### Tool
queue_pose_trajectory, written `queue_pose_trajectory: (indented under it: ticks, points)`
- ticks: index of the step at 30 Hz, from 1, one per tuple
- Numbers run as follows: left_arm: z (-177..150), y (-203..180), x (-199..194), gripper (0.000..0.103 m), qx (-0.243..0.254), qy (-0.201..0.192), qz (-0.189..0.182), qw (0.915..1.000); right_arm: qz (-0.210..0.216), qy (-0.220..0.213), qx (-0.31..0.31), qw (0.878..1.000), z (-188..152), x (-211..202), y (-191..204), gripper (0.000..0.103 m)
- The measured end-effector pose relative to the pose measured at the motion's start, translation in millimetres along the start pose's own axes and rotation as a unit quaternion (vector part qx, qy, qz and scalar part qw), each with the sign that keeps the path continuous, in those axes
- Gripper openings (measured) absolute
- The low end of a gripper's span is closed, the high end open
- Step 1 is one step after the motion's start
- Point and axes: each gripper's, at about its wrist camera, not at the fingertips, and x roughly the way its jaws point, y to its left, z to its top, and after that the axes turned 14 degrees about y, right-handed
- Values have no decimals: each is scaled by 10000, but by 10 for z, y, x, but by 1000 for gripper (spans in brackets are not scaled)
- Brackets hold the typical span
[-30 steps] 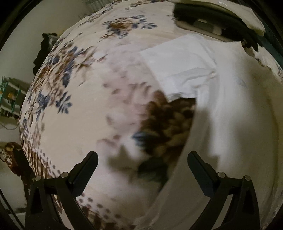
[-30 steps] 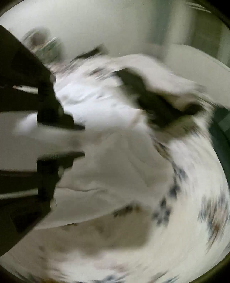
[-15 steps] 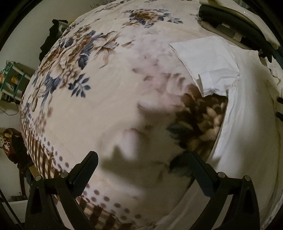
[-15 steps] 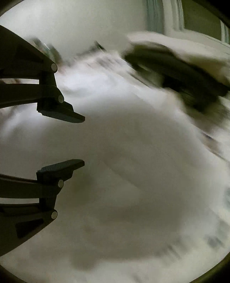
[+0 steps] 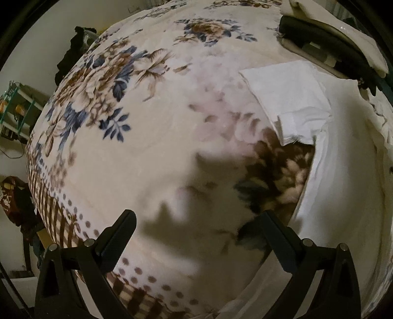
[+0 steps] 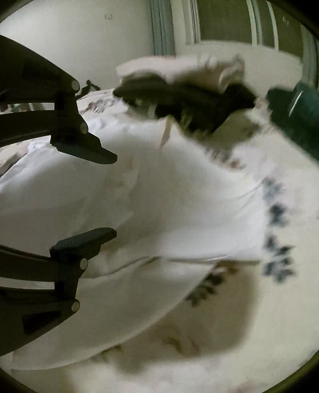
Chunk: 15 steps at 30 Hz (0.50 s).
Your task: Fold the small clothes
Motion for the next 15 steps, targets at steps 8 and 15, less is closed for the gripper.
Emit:
queue_pose_trajectory:
  ticks: [8, 15]
  points:
    - [-34, 3, 70, 103, 9, 131, 6, 9999, 41, 1972, -1105, 9741, -995, 747, 264, 56]
    - [122, 10, 31, 103, -61, 11, -100, 9999, -504, 450, -1074, 9919, -713, 88, 380, 56]
